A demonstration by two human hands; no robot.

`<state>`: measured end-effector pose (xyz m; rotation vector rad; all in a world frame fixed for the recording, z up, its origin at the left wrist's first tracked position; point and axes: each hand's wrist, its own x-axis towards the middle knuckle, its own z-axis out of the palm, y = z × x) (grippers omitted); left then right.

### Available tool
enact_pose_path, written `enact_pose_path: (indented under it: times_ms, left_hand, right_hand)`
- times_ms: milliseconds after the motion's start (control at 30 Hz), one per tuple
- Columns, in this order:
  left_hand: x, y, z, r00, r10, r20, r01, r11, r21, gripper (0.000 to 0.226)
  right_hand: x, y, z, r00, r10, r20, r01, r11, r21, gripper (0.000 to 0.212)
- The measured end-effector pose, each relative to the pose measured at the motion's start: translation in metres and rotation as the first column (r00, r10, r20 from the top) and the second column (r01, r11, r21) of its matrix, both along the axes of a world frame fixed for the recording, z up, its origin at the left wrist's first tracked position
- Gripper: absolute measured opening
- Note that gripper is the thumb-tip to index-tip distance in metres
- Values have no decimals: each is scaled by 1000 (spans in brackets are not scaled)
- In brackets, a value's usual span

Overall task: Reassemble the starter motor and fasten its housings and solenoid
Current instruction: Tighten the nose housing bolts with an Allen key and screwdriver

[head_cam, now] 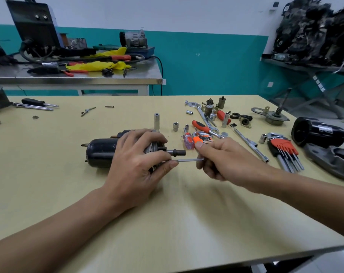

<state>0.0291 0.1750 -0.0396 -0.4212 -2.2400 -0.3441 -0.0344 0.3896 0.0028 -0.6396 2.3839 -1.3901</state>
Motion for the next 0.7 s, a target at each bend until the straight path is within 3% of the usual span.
enact_pose_path:
  times_ms: [33, 67, 100, 167, 233, 367, 567, 633, 700]
  left_hand:
    - [0, 0, -1, 1000, 0, -5, 0, 1000, 0, 34]
    - [0, 0, -1, 1000, 0, -6, 0, 1000, 0, 35]
    - [-1, -1, -1, 1000, -1, -5, 1, 1000, 1, 34]
    - [-2, -1, -2, 1000, -6, -5, 6, 1000, 3, 33]
    - [-2, -2, -2, 1000, -11, -10, 11, 1000, 2, 33]
    - [-3, -3, -4, 1000, -20, -22, 20, 1000, 4, 34]
    - [-5, -3, -5, 999, -21, -34, 22, 1000, 13, 34]
    - [-5, -3, -5, 999, -23, -37, 23, 1000, 14, 34]
    - [-4, -3, -6, 999, -26, -39, 27, 1000, 16, 37]
  right_hand:
    - [-2, 3, -1, 942, 67, -329, -21, 990, 143, 52]
    - [-6, 8, -2, 761, 169, -627, 16, 960, 278, 51]
    - [-10, 13, -1, 531, 267, -804, 70, 932, 355, 52]
    - [-22, 24, -1, 177, 396, -901, 58, 910, 411, 53]
    - [-29, 30, -5, -1, 412, -911, 0, 911, 412, 44]
    - [-39, 27, -7, -124, 350, -928, -25, 934, 356, 38]
    - [-50, 21, -2, -190, 388, -902, -67, 911, 407, 39]
    - [-52, 19, 0, -185, 400, -898, -85, 904, 420, 40]
    - [-51, 17, -6, -96, 378, -921, -128, 913, 388, 45]
